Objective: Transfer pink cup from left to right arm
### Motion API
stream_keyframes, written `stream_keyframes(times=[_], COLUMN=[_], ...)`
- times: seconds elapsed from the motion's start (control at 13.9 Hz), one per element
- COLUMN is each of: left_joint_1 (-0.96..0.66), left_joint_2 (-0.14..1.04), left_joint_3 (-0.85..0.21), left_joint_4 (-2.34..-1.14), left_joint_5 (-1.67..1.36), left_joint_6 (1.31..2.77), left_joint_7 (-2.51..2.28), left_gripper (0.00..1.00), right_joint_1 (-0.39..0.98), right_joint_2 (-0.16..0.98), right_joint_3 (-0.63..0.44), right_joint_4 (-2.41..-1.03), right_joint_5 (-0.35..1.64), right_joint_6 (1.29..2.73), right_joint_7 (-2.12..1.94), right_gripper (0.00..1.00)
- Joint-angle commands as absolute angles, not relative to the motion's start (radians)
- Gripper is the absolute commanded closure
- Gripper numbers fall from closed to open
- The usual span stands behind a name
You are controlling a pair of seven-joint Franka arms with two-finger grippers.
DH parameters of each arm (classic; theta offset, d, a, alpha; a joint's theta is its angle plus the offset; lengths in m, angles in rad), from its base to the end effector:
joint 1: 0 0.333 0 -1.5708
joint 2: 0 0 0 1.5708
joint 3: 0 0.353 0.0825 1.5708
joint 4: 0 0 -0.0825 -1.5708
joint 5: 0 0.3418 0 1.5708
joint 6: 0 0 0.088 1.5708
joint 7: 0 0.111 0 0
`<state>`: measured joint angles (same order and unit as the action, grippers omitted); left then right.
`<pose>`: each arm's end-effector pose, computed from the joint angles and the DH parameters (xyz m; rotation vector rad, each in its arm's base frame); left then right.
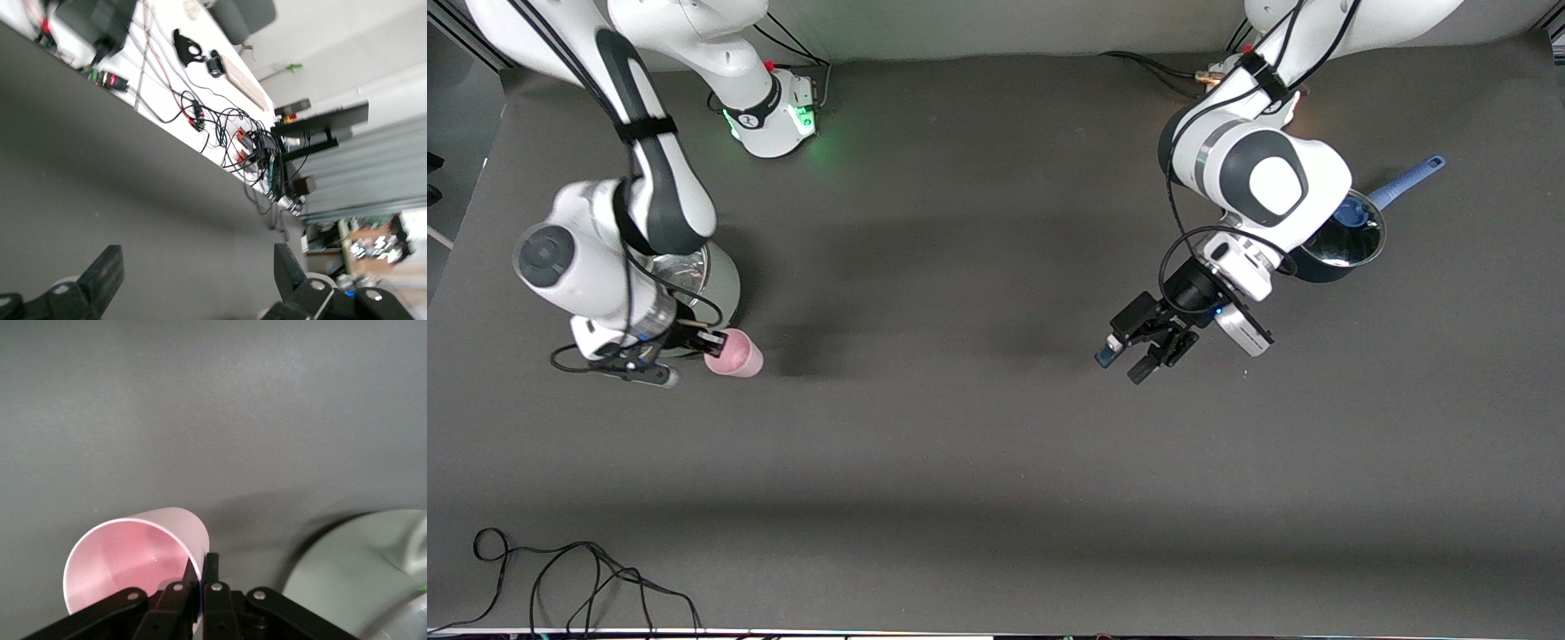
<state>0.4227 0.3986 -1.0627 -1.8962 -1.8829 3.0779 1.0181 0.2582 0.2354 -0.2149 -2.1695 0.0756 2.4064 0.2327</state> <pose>0.5441 -0.2268 0.4466 2.0326 0.4450 0.6272 0.5407 0.0281 0.3512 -3.1168 0.3748 -0.0123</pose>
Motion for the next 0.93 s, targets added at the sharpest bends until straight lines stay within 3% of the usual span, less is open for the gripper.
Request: stream_keyframes(times=[0.0, 0.29, 0.36, 0.5, 0.57, 0.86], left_joint_1=[0.413, 0.434, 0.437, 0.451, 0.451, 0.442], left_joint_2=[0.403, 0.399, 0.396, 0.370, 0.348, 0.247], left_joint_3=[-1.058, -1.031, -1.028, -0.987, -0.948, -0.770], left_joint_4=[-1.887, -1.916, -1.919, -1.946, -1.956, -1.954], left_joint_5=[-1.731, -1.539, -1.492, -1.355, -1.257, -0.877], left_joint_6=[3.063, 2.829, 2.788, 2.650, 2.550, 2.196], left_joint_7=[0.601, 0.194, 0.145, 0.044, -0.028, -0.152], left_gripper=[0.00, 0.00, 0.00, 0.00, 0.00, 0.00], right_joint_1=[0.271, 0.278, 0.278, 0.281, 0.281, 0.282], right_joint_2=[0.316, 0.347, 0.348, 0.328, 0.298, 0.114], right_joint_3=[-0.227, -0.225, -0.225, -0.225, -0.225, -0.225], right_joint_4=[-2.158, -2.186, -2.187, -2.187, -2.187, -2.171], right_joint_5=[0.182, 0.189, 0.189, 0.189, 0.189, 0.180], right_joint_6=[2.485, 2.565, 2.569, 2.560, 2.545, 2.387], right_joint_7=[0.169, 0.163, 0.161, 0.161, 0.163, 0.170], right_gripper=[1.00, 1.00, 0.85, 0.16, 0.00, 0.00])
